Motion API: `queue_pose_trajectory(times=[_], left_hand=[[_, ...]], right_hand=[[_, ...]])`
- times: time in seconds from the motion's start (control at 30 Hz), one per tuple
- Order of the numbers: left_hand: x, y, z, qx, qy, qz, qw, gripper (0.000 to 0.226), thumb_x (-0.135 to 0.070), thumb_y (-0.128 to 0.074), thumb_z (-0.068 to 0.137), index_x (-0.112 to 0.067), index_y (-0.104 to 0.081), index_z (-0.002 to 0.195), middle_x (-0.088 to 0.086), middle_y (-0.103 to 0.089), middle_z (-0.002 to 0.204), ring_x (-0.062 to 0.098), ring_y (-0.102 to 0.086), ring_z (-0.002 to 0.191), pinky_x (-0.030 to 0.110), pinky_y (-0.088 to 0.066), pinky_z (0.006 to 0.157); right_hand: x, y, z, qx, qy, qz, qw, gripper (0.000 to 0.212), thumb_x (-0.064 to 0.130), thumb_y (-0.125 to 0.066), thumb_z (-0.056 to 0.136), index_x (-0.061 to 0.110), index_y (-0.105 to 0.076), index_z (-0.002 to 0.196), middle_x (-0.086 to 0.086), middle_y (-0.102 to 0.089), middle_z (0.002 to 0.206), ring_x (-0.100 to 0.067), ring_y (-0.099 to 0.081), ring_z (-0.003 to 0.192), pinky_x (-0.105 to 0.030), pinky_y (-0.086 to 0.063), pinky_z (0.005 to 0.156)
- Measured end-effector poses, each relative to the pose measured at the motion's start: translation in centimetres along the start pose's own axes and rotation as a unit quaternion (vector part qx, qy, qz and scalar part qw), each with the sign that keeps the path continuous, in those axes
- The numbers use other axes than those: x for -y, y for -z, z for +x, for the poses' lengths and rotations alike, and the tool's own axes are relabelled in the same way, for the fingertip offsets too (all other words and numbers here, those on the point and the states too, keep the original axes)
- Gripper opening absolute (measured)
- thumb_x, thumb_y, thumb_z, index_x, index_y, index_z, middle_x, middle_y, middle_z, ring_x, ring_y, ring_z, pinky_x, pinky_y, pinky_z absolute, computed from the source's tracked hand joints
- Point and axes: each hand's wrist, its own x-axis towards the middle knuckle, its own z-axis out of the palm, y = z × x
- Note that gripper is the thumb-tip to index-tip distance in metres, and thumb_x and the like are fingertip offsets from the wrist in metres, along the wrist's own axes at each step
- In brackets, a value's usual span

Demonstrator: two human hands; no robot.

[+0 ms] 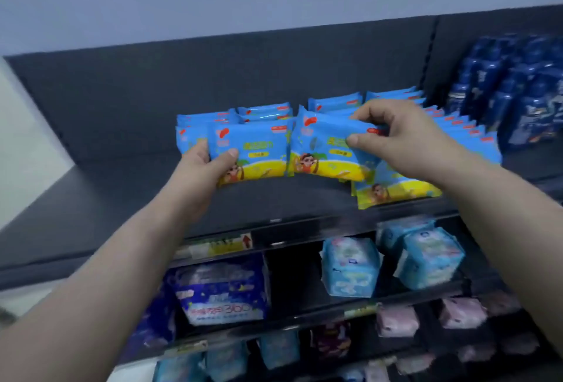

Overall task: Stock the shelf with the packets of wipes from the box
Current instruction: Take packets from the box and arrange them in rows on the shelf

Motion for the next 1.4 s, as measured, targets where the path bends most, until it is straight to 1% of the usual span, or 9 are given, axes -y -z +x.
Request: queue_pose_trajectory(times=[0.13,0.23,0.33,0.47,0.63,0.9,1.03,1.23,1.4], left_hand=[[1.0,4.9,2.7,-0.042,0.011,0.010,0.999,0.017,-0.003,-0.051,0.094,-0.012,-0.060,0.105,-0.002,-0.073,0.093,0.009,-0.070,0.080,0.021,-0.055,0.068],[2.3,7.6,4.6,-0.074,0.023,0.038,0.996,0.017,-0.004,-0.054,0.093,-0.012,-0.060,0.106,-0.002,-0.073,0.092,0.009,-0.070,0.078,0.021,-0.055,0.067],[3.3,9.4,6.4,-0.089,0.045,0.080,0.992,0.023,-0.006,-0.058,0.092,-0.010,-0.060,0.114,0.005,-0.070,0.107,0.010,-0.069,0.082,0.021,-0.055,0.070],[3.4,10.6,8.1,-0.064,0.070,0.183,0.979,0.029,-0.006,-0.065,0.087,-0.012,-0.058,0.115,0.003,-0.068,0.108,0.008,-0.067,0.085,0.021,-0.055,0.074],[3.8,11.3,9.5,-0.101,0.071,0.282,0.951,0.030,-0.014,-0.069,0.085,-0.017,-0.059,0.114,-0.003,-0.067,0.106,0.012,-0.065,0.092,0.027,-0.052,0.081],[5.3,10.6,9.8,-0.133,0.018,0.350,0.927,0.077,-0.024,-0.081,0.071,-0.019,-0.030,0.128,-0.002,-0.051,0.121,0.016,-0.053,0.107,0.033,-0.046,0.087],[5.4,10.5,9.5,-0.126,0.005,0.362,0.924,0.108,-0.027,-0.085,0.065,-0.024,-0.014,0.145,0.005,-0.041,0.139,0.020,-0.044,0.125,0.038,-0.039,0.103],[4.7,9.7,9.0,-0.137,-0.003,0.469,0.873,0.108,-0.037,-0.080,0.069,-0.020,-0.010,0.150,0.013,-0.030,0.140,0.032,-0.035,0.128,0.043,-0.032,0.104],[2.7,7.8,8.1,-0.097,-0.118,0.535,0.831,0.098,-0.036,-0.075,0.074,-0.013,-0.017,0.149,0.012,-0.031,0.147,0.027,-0.032,0.134,0.042,-0.030,0.109]], right_hand=[[0.2,-5.4,4.2,0.024,0.004,-0.043,0.999,0.018,0.015,-0.069,0.081,0.028,-0.057,0.077,0.009,-0.059,0.076,-0.008,-0.054,0.067,-0.024,-0.043,0.065],[-0.8,-8.7,6.6,0.048,-0.018,-0.081,0.995,0.015,0.020,-0.070,0.080,0.030,-0.058,0.079,0.003,-0.064,0.085,-0.017,-0.061,0.080,-0.036,-0.049,0.080],[-1.5,-10.6,8.3,0.067,-0.028,-0.156,0.985,0.013,0.024,-0.068,0.082,0.025,-0.061,0.093,0.003,-0.063,0.089,-0.020,-0.059,0.095,-0.040,-0.042,0.094],[-1.8,-11.3,9.5,0.124,0.003,-0.309,0.943,0.044,0.032,-0.068,0.081,0.024,-0.053,0.121,-0.001,-0.059,0.108,-0.025,-0.044,0.114,-0.037,-0.026,0.102],[-2.7,-12.5,11.2,0.107,0.014,-0.395,0.912,0.051,0.029,-0.062,0.084,0.020,-0.046,0.132,-0.007,-0.052,0.128,-0.030,-0.038,0.123,-0.045,-0.013,0.113],[-3.9,-14.1,11.0,0.086,-0.013,-0.362,0.928,0.069,0.035,-0.061,0.083,0.026,-0.031,0.144,-0.005,-0.038,0.134,-0.029,-0.032,0.128,-0.044,-0.014,0.113],[-3.9,-14.4,10.6,0.074,-0.002,-0.367,0.927,0.068,0.040,-0.064,0.082,0.024,-0.035,0.141,-0.005,-0.040,0.131,-0.029,-0.032,0.128,-0.046,-0.010,0.116],[-3.8,-15.1,10.4,0.052,0.011,-0.365,0.930,0.064,0.028,-0.062,0.083,0.019,-0.034,0.140,-0.006,-0.040,0.133,-0.028,-0.032,0.129,-0.045,-0.015,0.114],[-4.0,-15.3,8.8,0.050,0.040,-0.354,0.933,0.060,0.018,-0.059,0.083,0.016,-0.038,0.140,-0.010,-0.042,0.136,-0.031,-0.034,0.129,-0.047,-0.023,0.111]])
